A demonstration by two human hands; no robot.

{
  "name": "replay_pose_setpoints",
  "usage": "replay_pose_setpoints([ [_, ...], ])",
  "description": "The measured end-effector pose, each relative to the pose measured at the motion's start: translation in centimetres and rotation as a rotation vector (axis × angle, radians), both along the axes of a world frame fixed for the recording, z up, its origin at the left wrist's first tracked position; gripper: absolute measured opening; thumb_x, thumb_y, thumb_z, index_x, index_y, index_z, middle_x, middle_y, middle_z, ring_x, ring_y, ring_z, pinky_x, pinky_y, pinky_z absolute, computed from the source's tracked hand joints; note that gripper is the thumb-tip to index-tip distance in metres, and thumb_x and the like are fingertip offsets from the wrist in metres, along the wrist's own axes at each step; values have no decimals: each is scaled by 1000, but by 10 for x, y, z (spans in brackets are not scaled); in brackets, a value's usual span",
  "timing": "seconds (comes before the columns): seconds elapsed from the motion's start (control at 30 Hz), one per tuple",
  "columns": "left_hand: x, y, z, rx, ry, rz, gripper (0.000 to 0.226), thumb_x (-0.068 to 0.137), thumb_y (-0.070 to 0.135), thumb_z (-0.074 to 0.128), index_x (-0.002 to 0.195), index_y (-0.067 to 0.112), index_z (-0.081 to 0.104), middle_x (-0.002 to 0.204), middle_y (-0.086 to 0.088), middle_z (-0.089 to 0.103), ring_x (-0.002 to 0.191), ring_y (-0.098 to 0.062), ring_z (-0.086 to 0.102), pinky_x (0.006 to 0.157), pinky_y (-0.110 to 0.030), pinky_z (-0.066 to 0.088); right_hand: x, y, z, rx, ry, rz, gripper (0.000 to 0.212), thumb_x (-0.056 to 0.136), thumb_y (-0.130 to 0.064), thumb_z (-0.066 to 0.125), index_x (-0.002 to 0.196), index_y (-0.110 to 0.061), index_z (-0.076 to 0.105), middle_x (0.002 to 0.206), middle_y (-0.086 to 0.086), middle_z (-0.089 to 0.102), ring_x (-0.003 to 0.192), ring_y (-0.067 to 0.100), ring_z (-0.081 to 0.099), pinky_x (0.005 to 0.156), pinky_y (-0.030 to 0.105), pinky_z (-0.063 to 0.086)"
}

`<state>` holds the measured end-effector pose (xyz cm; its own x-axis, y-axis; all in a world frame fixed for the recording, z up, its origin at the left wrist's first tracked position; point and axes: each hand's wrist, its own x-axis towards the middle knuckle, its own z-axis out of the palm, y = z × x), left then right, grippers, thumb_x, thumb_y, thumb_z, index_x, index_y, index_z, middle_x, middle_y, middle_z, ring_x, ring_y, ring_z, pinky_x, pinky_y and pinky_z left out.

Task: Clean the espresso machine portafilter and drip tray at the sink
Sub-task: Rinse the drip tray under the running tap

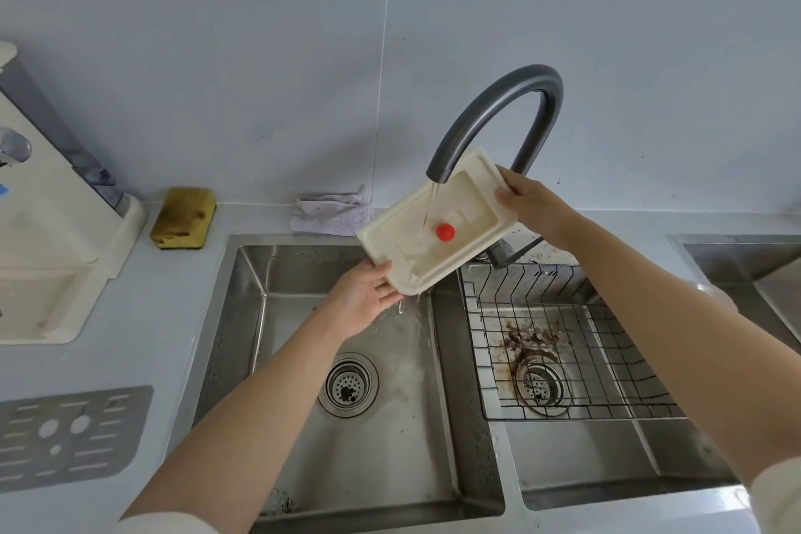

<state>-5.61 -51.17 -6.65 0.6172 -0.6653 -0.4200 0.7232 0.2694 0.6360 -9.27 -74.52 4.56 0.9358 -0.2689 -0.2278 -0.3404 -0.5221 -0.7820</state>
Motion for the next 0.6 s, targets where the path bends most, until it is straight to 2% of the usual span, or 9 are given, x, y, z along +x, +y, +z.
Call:
replay_pose_setpoints([
  [0.1, 1, 0, 4, 11, -26, 17, 23, 95, 8, 42, 117, 12, 47, 114, -8, 60, 117, -27, 51, 105, -42, 35, -9, -3, -7, 50, -33, -35, 44, 99, -16, 37, 142, -25, 34, 133, 5, 50, 123, 25, 47, 109, 48, 34],
  [0.17, 2, 1, 7, 24, -51, 20, 23, 95, 7, 42, 117, 14, 47, 111, -7, 61, 113, -26, 54, 106, -42, 35, -16, -4, -13, 75, -59, -55, 46, 98, -16, 39, 142, -26, 33, 134, 3, 51, 124, 24, 47, 109, 48, 34],
  [0.33, 4, 2, 14, 73, -112, 11, 23, 94, 5, 44, 116, 12, 47, 107, -5, 62, 114, -26, 52, 109, -43, 34, -30, -1, -21, 133, -100, -97, 45, 98, -13, 36, 142, -23, 34, 123, 0, 54, 116, 20, 50, 106, 46, 38],
  [0.5, 9, 2, 24, 121, -199, -17, 38, 93, 8, 45, 131, 12, 42, 115, -5, 60, 114, -26, 53, 106, -41, 36, -38, 2, -28, 213, -173, -145, 44, 98, -13, 35, 141, -24, 35, 118, 1, 54, 116, 28, 51, 101, 50, 43],
  [0.6, 11, 0, 29, 160, -231, -13, 32, 94, 9, 45, 125, 14, 45, 114, -5, 60, 107, -23, 57, 102, -40, 39, -43, 2, -38, 303, -166, -208, 44, 98, -12, 35, 141, -23, 35, 115, -1, 55, 115, 27, 51, 103, 51, 41],
])
